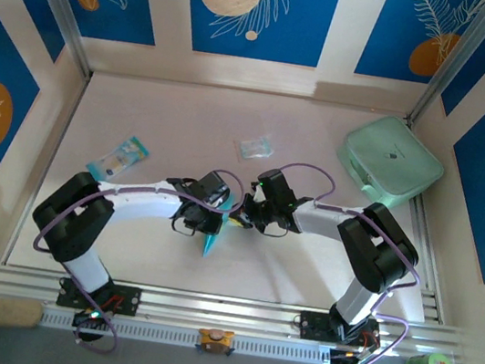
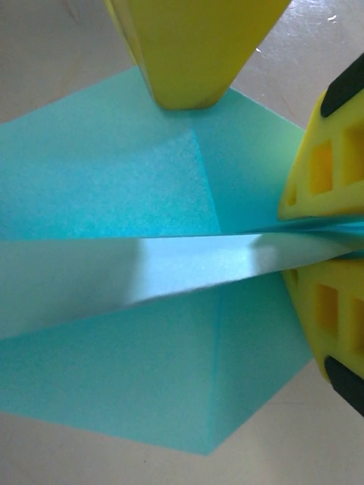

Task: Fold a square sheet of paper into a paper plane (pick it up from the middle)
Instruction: Move a paper plane to the center of the table.

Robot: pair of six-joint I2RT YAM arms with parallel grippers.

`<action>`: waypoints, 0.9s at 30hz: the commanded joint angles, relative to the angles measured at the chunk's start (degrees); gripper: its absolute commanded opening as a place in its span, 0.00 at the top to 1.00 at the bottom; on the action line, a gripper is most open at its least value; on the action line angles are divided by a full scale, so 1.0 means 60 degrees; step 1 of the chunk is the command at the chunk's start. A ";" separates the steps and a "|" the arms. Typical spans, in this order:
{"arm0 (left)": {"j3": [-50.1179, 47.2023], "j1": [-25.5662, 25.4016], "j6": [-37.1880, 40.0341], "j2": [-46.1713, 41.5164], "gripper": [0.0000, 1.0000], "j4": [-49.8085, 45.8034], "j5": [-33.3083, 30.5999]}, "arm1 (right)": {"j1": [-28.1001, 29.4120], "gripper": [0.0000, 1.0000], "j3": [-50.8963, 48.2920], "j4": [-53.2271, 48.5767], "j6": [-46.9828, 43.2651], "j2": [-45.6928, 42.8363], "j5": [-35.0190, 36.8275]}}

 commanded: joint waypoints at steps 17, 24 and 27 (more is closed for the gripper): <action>0.0695 -0.0180 -0.0305 0.0411 0.91 -0.0608 -0.1008 | -0.0782 0.70 -0.0824 -0.1364 -0.0638 -0.1526 0.0302; 0.1330 -0.0424 -0.0601 0.0976 0.91 -0.1320 -0.1707 | -0.1266 0.69 -0.1608 -0.1534 -0.0643 -0.2416 0.0413; 0.1492 -0.0486 -0.0664 0.1131 0.91 -0.1437 -0.1820 | -0.1326 0.68 -0.1758 -0.1584 -0.0628 -0.2627 0.0445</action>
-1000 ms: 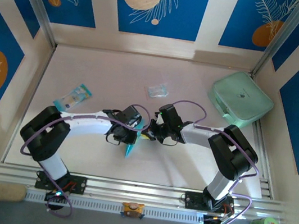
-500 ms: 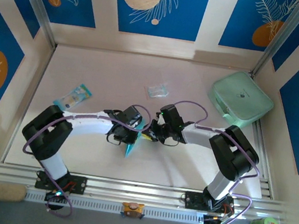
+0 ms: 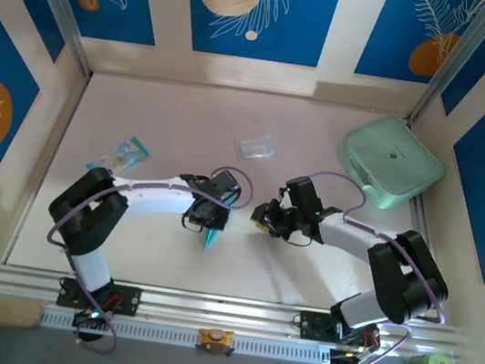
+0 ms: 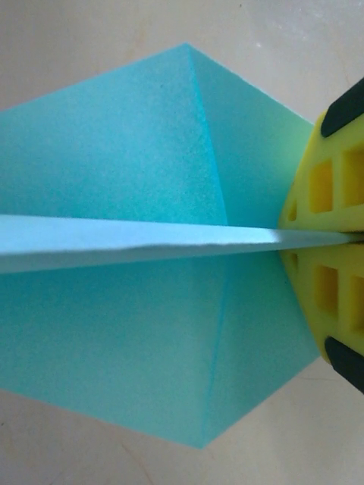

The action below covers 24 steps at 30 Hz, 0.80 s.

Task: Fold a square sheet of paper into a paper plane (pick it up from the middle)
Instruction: Move a paper plane to the center of the table.

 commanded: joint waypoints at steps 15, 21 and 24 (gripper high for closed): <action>0.0482 -0.0187 -0.0168 0.0464 0.83 -0.0591 -0.0317 | -0.0081 0.68 -0.0264 -0.0254 -0.0089 -0.0345 -0.0016; 0.0509 -0.0189 -0.0175 0.0567 0.83 -0.0636 -0.0386 | -0.0081 0.68 -0.0233 -0.0258 -0.0093 -0.0337 -0.0025; 0.0496 -0.0191 -0.0188 0.0609 0.82 -0.0664 -0.0476 | -0.0081 0.68 -0.0234 -0.0252 -0.0093 -0.0323 -0.0041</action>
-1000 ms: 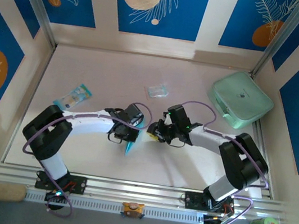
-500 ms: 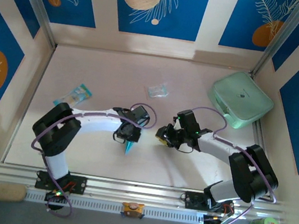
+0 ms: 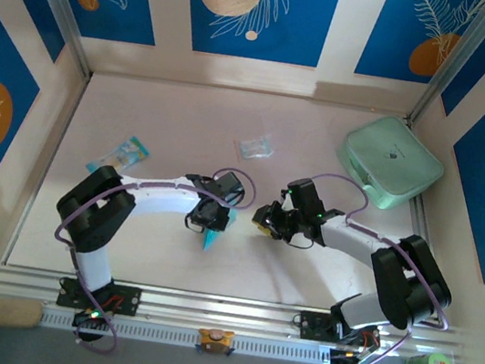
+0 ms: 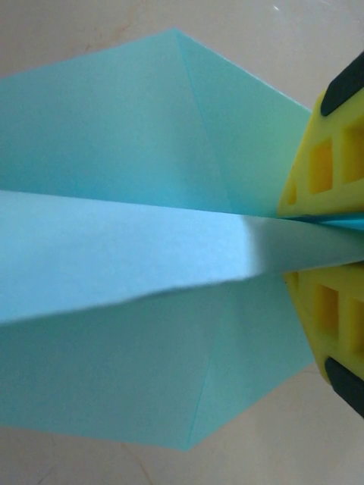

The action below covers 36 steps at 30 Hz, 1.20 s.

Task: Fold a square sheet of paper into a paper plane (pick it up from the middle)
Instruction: Move a paper plane to the center of the table.

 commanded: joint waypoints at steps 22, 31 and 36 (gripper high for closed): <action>0.0005 -0.0211 -0.1489 0.0588 0.62 -0.0363 -0.0715 | -0.0048 0.68 -0.0149 -0.0187 -0.0138 -0.0232 -0.0113; 0.0270 -0.0413 -0.1645 0.0795 0.60 -0.0664 -0.0948 | -0.0048 0.67 -0.0252 -0.0157 -0.0102 -0.0378 -0.0083; 0.0344 -0.0408 -0.1623 0.0530 0.60 -0.0808 -0.1100 | -0.0048 0.67 -0.0248 -0.0199 -0.0104 -0.0438 -0.0079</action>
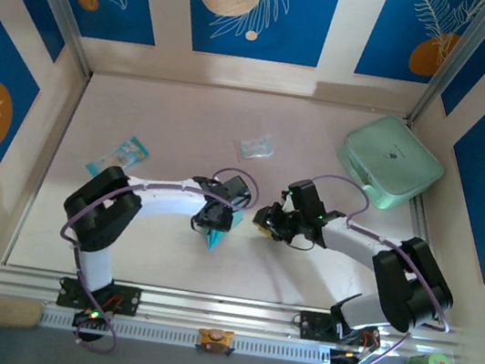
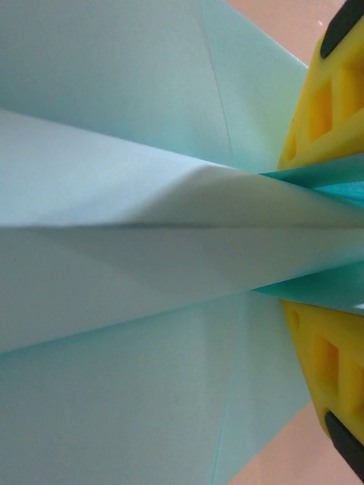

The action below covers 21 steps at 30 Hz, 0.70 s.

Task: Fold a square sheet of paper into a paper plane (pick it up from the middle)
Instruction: Move a paper plane to the center of the table.

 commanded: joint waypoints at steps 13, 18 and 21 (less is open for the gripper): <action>0.0145 -0.0040 -0.0330 -0.0729 0.57 -0.0970 -0.0557 | -0.0048 0.67 0.0033 -0.0586 -0.0114 -0.0551 0.0149; 0.0080 -0.0040 -0.0446 -0.1073 0.56 -0.1007 -0.0531 | -0.0049 0.67 0.0161 -0.0748 -0.0173 -0.0581 0.0180; 0.0075 -0.0053 -0.0479 -0.1271 0.55 -0.1091 -0.0560 | -0.0050 0.67 0.0186 -0.0840 -0.0194 -0.0632 0.0213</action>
